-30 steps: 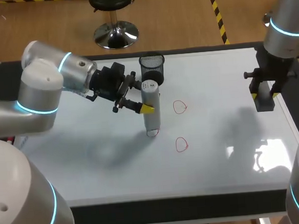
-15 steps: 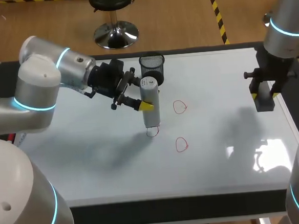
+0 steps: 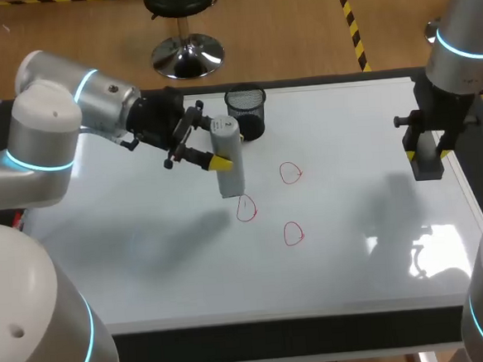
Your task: Pick up the inspection probe, press it on each red-marked spot on the whiteboard one by one, put down the probe, pick up the eraser, and wipe off all the red marks.
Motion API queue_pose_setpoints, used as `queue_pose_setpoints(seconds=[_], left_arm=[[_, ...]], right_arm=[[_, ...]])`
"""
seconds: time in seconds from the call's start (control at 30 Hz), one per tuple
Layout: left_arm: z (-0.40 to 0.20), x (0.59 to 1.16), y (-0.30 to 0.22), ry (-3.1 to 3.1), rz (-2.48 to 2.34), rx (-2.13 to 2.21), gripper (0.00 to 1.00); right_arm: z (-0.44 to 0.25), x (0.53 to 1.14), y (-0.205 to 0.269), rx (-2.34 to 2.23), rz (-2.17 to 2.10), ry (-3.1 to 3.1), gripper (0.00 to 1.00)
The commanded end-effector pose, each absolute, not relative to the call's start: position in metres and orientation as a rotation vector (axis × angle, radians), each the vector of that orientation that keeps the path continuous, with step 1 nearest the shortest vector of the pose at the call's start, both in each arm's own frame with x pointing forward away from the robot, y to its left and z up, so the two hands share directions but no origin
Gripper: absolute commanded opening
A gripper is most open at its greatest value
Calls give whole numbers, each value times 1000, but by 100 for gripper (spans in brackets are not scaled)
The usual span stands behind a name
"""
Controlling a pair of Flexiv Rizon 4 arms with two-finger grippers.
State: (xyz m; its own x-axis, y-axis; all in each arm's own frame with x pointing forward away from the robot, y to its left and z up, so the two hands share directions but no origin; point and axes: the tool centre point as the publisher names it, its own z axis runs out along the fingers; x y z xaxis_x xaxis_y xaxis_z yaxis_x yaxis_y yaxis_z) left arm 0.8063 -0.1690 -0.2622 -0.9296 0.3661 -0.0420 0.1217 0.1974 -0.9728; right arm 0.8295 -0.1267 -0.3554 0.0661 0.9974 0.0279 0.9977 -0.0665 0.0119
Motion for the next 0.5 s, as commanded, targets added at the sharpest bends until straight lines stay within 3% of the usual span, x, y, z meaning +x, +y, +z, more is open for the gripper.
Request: queue_pose_setpoints(seconds=[0.03, 0.5], left_arm=[[-262, 802, -152, -2271, 1834, -455, 0], [-265, 806, -108, -2288, 1861, -409, 0]], right_arm=[[-354, 829, -127, -2285, -45, -2141, 0], [-354, 829, -127, -2285, -45, -2141, 0]])
